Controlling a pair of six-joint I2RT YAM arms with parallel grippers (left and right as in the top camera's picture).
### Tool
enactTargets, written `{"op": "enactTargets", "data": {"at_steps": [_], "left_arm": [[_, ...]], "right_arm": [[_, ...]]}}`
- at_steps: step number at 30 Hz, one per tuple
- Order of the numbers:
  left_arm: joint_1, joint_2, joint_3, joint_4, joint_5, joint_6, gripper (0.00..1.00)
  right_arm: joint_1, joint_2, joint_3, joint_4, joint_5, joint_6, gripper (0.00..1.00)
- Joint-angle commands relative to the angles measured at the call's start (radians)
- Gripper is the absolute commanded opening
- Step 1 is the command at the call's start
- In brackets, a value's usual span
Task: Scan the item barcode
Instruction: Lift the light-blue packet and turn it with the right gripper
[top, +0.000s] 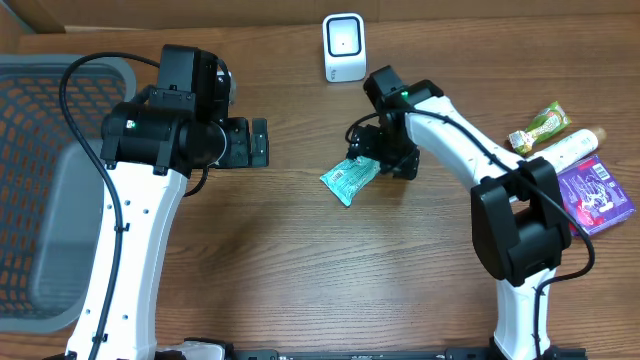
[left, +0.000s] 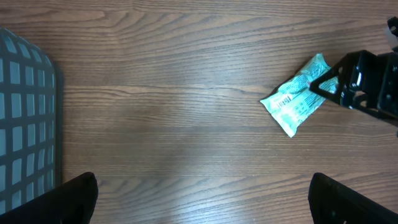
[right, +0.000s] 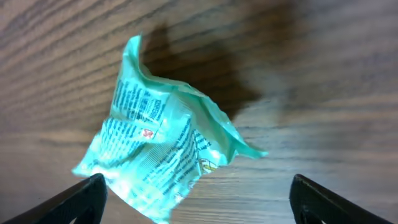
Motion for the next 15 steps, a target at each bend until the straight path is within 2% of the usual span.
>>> {"op": "enactTargets", "data": {"at_steps": [1, 4, 7, 10, 15], "left_arm": [[-0.001, 0.008, 0.003, 0.002, 0.004, 0.015, 0.99], [-0.001, 0.008, 0.003, 0.002, 0.004, 0.015, 0.99], [-0.001, 0.008, 0.003, 0.002, 0.004, 0.015, 1.00], [-0.001, 0.008, 0.003, 0.002, 0.004, 0.015, 1.00], [-0.001, 0.008, 0.003, 0.002, 0.004, 0.015, 0.99]], "right_arm": [[-0.042, -0.034, 0.019, 0.004, -0.037, -0.359, 0.95], [-0.069, -0.034, 0.019, 0.029, -0.034, -0.663, 0.95], [-0.084, -0.034, 0.018, 0.080, -0.036, -0.855, 0.93], [-0.084, -0.032, 0.016, 0.152, -0.058, -0.938, 0.89], [-0.080, -0.010, 0.016, 0.183, -0.109, -0.957, 0.87]]}}
